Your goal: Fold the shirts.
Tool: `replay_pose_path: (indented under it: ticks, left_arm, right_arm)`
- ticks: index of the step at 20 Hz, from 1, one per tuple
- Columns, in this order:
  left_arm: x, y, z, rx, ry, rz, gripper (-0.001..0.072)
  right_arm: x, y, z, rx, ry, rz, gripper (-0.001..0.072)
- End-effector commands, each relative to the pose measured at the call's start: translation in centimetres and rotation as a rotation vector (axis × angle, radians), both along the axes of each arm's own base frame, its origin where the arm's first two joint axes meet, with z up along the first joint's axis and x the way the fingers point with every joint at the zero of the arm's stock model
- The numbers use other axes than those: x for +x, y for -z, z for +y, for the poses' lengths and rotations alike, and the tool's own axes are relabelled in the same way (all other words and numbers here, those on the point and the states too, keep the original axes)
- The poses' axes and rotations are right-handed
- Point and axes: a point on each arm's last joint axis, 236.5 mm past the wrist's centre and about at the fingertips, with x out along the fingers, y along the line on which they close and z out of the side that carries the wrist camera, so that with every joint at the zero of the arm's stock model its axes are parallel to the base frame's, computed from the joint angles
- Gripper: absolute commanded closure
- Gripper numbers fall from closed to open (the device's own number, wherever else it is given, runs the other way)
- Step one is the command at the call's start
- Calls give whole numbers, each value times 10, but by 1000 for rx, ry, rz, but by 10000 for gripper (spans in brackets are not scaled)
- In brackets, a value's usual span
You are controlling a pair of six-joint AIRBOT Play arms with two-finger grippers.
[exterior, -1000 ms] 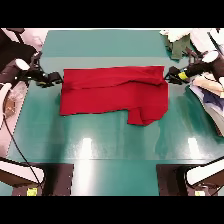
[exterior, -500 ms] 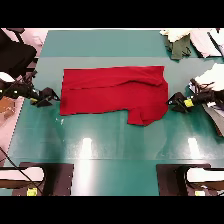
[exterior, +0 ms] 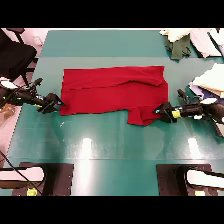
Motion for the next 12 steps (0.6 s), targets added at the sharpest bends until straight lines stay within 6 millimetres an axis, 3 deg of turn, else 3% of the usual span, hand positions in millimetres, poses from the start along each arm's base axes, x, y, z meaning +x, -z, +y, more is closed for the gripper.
replay_pose_path:
  ticks: [1,5,6,8,10,11,12]
  left_arm:
    - [1,-2,-3,-16,2,-12,45]
    - [1,-2,-3,-14,7,-17,45]
    - [2,-2,-3,-14,7,-17,45]
    - [2,-2,-3,-13,7,-17,45]
    - [2,-1,-2,-12,6,-19,45]
    - [2,-1,-2,-11,6,-19,45]
    - [2,-1,-2,-11,6,-18,45]
  right_arm:
    - [6,-2,19,-23,4,-57,131]
    - [7,-5,39,-31,-40,-78,153]
    - [9,-5,43,-30,-38,-85,230]
    - [10,-8,45,-16,-31,-85,498]
    - [10,-15,45,-16,-42,-110,649]
    - [12,-22,45,-20,-39,-135,695]
    - [15,-30,42,-30,-35,-166,695]
